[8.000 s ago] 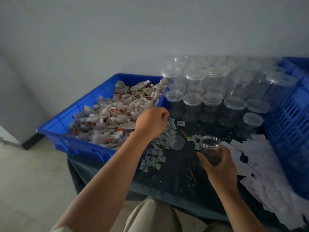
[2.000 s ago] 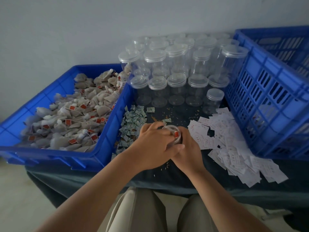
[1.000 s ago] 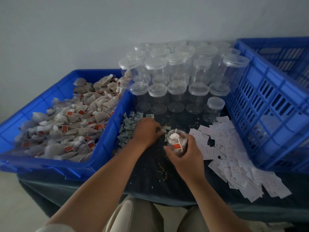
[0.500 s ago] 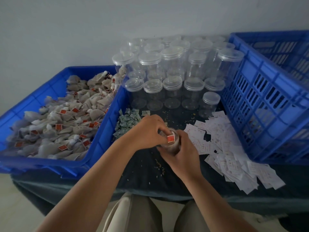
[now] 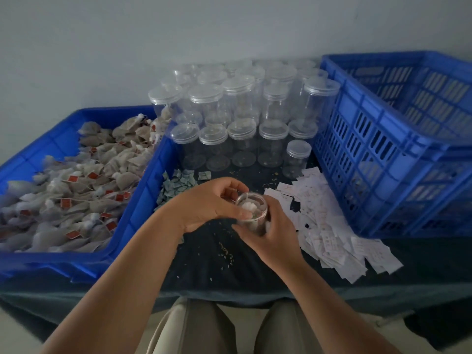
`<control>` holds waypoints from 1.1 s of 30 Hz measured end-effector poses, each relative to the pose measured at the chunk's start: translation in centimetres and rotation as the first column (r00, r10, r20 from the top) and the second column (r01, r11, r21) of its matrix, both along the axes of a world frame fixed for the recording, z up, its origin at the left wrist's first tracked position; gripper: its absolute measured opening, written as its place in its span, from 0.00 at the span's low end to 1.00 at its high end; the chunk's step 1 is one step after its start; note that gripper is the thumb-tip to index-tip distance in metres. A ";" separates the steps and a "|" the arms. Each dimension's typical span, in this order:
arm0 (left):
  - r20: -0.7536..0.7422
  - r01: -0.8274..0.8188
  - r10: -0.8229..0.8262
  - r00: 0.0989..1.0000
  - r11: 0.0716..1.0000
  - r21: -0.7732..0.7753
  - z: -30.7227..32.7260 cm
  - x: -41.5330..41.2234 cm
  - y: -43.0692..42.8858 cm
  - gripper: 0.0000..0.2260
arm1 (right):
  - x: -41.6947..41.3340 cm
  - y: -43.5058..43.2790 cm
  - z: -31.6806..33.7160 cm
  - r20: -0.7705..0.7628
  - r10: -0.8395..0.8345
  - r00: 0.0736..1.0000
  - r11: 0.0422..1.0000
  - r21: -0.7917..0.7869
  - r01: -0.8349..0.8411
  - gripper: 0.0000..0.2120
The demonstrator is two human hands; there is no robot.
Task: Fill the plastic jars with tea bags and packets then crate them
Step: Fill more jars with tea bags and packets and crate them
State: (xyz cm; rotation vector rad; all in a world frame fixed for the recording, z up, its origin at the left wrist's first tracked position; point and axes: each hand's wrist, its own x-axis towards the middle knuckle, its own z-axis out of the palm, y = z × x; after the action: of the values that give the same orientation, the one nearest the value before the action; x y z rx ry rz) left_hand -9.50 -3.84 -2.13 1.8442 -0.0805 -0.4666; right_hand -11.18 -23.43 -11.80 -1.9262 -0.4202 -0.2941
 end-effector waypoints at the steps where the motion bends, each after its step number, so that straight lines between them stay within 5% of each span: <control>1: -0.028 -0.020 0.017 0.999 0.994 -0.109 -0.5 0.2 -0.2 0.22 | 0.0 -0.9 0.1 -0.001 -0.024 1.000 1.000 -0.005 0.024 0.28; 3: -0.018 -0.128 0.127 0.992 0.977 -0.171 -1.9 0.7 -1.5 0.17 | 0.0 -2.9 -0.2 0.002 -0.104 0.995 0.994 0.022 0.104 0.29; 5: 0.190 -0.268 0.241 0.952 0.954 0.132 -4.0 1.6 -3.3 0.12 | -0.2 -4.9 -0.5 -0.028 -0.213 0.977 0.975 0.059 0.215 0.31; 7: 0.344 -0.267 0.119 0.931 0.866 0.423 -6.7 2.0 -5.2 0.21 | -0.4 -6.4 -1.0 -0.077 -0.289 0.954 0.953 0.077 0.294 0.32; 11: 0.400 -0.191 -0.116 0.909 0.737 0.649 -10.9 2.1 -7.6 0.34 | -0.3 -7.6 -1.8 -0.172 -0.326 0.930 0.918 0.180 0.355 0.28; 18: 0.659 -0.337 -0.116 0.743 0.786 0.518 -11.4 1.6 -8.3 0.04 | -0.2 -7.2 -1.9 -0.160 -0.310 0.937 0.937 0.113 0.329 0.29; 21: 0.675 -0.339 -0.090 0.732 0.812 0.476 -11.5 1.5 -8.2 0.05 | -0.3 -7.1 -2.0 -0.129 -0.313 0.941 0.943 0.071 0.324 0.30; 25: 0.544 -0.120 -0.290 0.787 0.793 0.597 -11.3 2.3 -8.4 0.27 | -0.3 -7.3 -2.0 -0.137 -0.337 0.932 0.932 0.095 0.351 0.30; 28: 0.511 -0.037 -0.447 0.734 0.725 0.687 -10.8 2.9 -8.9 0.16 | -0.3 -7.2 -1.9 -0.127 -0.355 0.926 0.924 0.101 0.368 0.28; 30: 0.619 -0.138 -0.429 0.659 0.739 0.659 -10.2 2.7 -9.3 0.04 | -0.4 -7.2 -1.9 -0.124 -0.355 0.926 0.926 0.090 0.367 0.28; 33: 0.743 -0.271 -0.282 0.606 0.806 0.527 -10.4 2.1 -9.3 0.03 | -0.4 -7.2 -2.0 -0.127 -0.352 0.927 0.928 0.082 0.364 0.29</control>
State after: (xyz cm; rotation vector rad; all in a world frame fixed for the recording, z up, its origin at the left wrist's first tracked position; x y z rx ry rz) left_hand -7.36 -13.18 -12.50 2.5710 -0.6250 0.4677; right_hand -11.54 -30.65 -13.79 -1.8985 0.0261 -0.4363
